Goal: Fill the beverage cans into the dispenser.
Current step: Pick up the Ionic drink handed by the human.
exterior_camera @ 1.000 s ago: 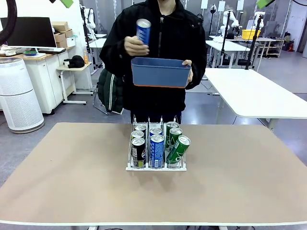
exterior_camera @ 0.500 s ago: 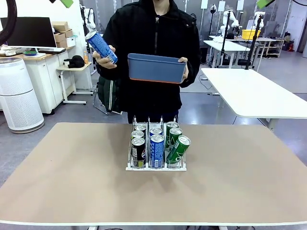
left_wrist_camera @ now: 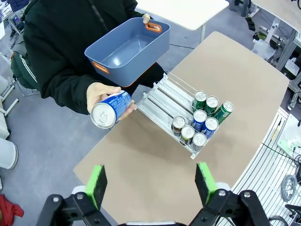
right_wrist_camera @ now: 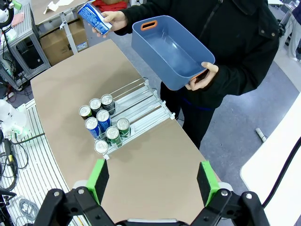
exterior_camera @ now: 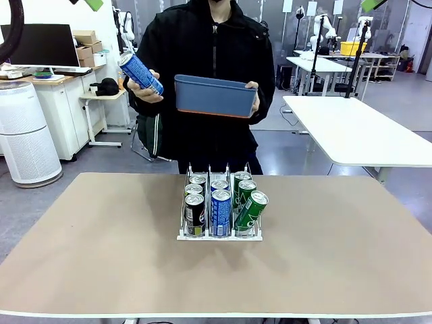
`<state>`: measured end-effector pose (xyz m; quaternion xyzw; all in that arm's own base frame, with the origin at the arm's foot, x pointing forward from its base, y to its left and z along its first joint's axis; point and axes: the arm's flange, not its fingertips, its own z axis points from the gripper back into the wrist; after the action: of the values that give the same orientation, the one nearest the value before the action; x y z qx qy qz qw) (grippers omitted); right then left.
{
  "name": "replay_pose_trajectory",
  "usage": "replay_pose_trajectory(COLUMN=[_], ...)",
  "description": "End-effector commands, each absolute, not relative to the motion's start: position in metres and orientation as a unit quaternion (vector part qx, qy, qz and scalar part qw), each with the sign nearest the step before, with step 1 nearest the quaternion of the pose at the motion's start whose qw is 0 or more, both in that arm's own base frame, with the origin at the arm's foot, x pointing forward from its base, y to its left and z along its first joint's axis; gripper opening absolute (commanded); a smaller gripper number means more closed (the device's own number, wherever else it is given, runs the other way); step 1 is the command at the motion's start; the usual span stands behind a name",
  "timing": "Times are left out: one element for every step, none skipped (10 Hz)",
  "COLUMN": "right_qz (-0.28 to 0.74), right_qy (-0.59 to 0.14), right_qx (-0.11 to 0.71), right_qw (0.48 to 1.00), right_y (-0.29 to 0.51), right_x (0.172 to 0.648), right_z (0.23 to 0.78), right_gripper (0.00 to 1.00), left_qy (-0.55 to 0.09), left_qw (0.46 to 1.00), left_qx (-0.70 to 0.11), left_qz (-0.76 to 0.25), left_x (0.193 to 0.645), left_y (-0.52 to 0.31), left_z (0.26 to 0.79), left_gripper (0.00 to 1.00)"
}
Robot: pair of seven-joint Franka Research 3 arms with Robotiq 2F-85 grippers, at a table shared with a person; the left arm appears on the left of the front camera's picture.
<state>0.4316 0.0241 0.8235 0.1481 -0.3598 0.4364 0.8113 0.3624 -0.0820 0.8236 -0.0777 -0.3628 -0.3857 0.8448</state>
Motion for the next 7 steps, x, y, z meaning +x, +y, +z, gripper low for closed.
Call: replay_pose_trajectory(right_qz=[0.435, 0.435, 0.435, 0.435, 0.435, 0.435, 0.435], right_qy=[-0.357, -0.357, -0.357, -0.357, -0.357, -0.357, -0.357], right_qx=[0.148, 0.148, 0.148, 0.148, 0.148, 0.148, 0.148], right_qw=[0.813, 0.813, 0.813, 0.813, 0.813, 0.813, 0.813], right_y=[0.0252, 0.0252, 0.0252, 0.0252, 0.0252, 0.0252, 0.0252], right_x=[0.4293, 0.4293, 0.4293, 0.4293, 0.4293, 0.4293, 0.4293], right_z=[0.8221, 0.8221, 0.8221, 0.8221, 0.8221, 0.8221, 0.8221], right_gripper=[1.0, 1.0, 1.0, 1.0, 1.0, 1.0, 1.0], left_qy=[-0.363, -0.363, -0.363, -0.363, -0.363, -0.363, -0.363], left_qw=[0.845, 0.845, 0.845, 0.845, 0.845, 0.845, 0.845], left_qx=[-0.077, -0.077, -0.077, -0.077, -0.077, -0.077, -0.077], left_qz=[-0.385, -0.385, -0.385, -0.385, -0.385, -0.385, -0.385], left_x=[0.3627, 0.3627, 0.3627, 0.3627, 0.3627, 0.3627, 0.3627], left_y=[-0.0803, -0.0803, -0.0803, -0.0803, -0.0803, -0.0803, -0.0803], left_z=[0.8237, 0.8237, 0.8237, 0.8237, 0.8237, 0.8237, 0.8237], left_gripper=[1.0, 1.0, 1.0, 1.0, 1.0, 1.0, 1.0])
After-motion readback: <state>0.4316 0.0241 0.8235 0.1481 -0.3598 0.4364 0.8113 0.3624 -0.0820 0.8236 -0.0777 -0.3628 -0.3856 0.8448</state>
